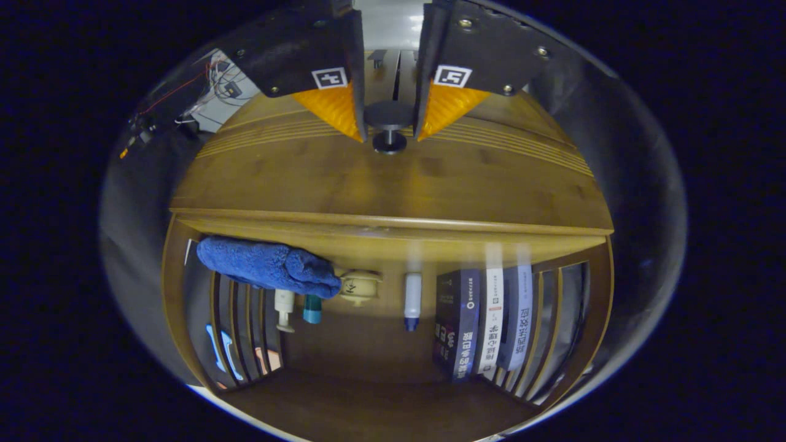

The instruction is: Pull open the drawer, take out the items inside it, and place them on the countertop above the cabinet.

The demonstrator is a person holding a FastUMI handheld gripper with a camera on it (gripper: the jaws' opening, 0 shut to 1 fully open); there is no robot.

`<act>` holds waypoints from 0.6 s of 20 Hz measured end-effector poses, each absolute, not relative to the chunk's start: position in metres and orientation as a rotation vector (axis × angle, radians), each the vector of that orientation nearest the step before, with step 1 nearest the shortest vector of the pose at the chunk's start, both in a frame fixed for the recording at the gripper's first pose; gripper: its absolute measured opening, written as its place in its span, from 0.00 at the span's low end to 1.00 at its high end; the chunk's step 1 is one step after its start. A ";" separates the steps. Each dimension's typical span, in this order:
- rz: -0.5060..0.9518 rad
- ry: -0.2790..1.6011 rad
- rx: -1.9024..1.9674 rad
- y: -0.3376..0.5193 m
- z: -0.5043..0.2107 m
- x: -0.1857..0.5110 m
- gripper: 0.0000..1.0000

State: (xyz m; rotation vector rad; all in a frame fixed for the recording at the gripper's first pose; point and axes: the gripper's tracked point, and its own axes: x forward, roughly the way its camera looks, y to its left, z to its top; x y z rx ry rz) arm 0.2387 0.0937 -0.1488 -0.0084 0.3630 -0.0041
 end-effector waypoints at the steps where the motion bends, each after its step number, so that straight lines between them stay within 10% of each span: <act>1: 0.002 0.379 -0.018 0.094 -0.151 0.233 0.34; 12: -0.085 0.435 0.009 0.091 -0.152 0.130 0.30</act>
